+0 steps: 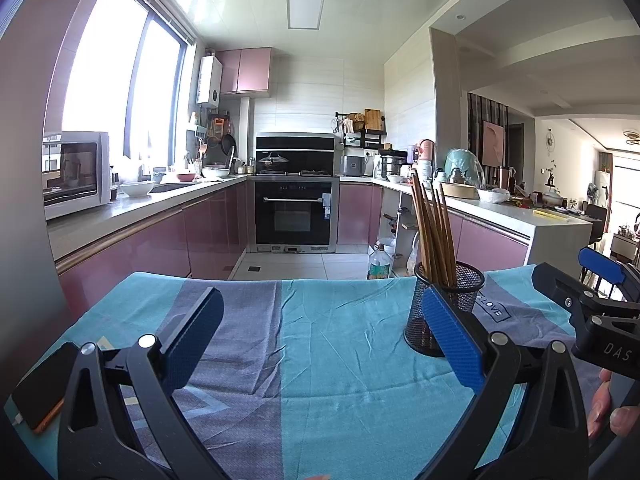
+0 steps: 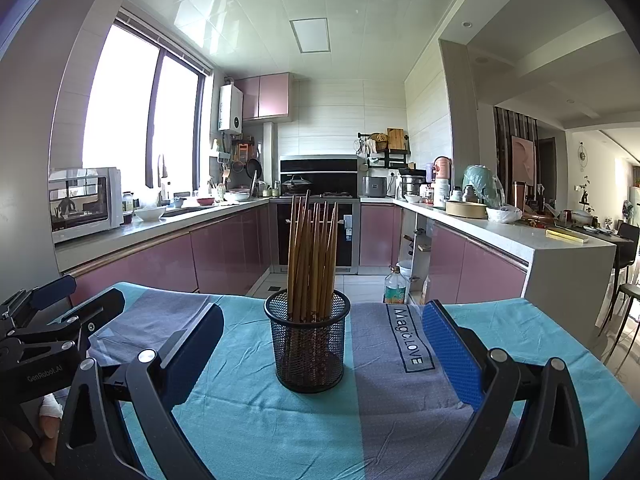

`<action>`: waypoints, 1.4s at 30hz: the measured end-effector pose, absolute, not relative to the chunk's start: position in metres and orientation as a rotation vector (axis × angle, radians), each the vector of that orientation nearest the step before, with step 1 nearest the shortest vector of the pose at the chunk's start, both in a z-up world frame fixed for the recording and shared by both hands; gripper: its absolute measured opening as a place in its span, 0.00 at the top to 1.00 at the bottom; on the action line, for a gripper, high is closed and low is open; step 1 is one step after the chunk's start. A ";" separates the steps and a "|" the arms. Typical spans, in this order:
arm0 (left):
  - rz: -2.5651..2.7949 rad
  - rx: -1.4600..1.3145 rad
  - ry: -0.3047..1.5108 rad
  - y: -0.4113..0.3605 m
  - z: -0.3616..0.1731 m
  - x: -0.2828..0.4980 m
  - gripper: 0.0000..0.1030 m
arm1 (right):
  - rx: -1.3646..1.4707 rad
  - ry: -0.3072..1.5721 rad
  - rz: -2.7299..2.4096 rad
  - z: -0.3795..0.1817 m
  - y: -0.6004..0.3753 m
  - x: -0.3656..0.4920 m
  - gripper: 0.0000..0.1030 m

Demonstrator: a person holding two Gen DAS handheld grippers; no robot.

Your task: Organize utensils

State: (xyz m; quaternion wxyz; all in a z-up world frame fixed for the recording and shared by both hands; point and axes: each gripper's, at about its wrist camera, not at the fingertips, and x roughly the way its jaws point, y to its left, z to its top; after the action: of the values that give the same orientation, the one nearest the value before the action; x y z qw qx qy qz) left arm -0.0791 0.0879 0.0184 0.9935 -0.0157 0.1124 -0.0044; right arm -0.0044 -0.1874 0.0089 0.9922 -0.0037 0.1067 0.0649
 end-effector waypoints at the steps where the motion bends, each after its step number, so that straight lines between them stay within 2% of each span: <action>1: -0.009 -0.032 0.226 0.088 0.017 -0.079 0.05 | -0.008 0.213 0.130 0.009 -0.188 -0.004 0.07; 42: -0.015 -0.035 0.232 0.090 0.014 -0.078 0.05 | -0.007 0.213 0.127 0.009 -0.187 -0.005 0.07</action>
State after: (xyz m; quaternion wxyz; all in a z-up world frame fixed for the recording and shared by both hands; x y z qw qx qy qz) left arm -0.0779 0.0898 0.0142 0.9931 -0.0174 0.1156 -0.0072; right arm -0.0047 -0.1873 0.0086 0.9923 -0.0035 0.1061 0.0634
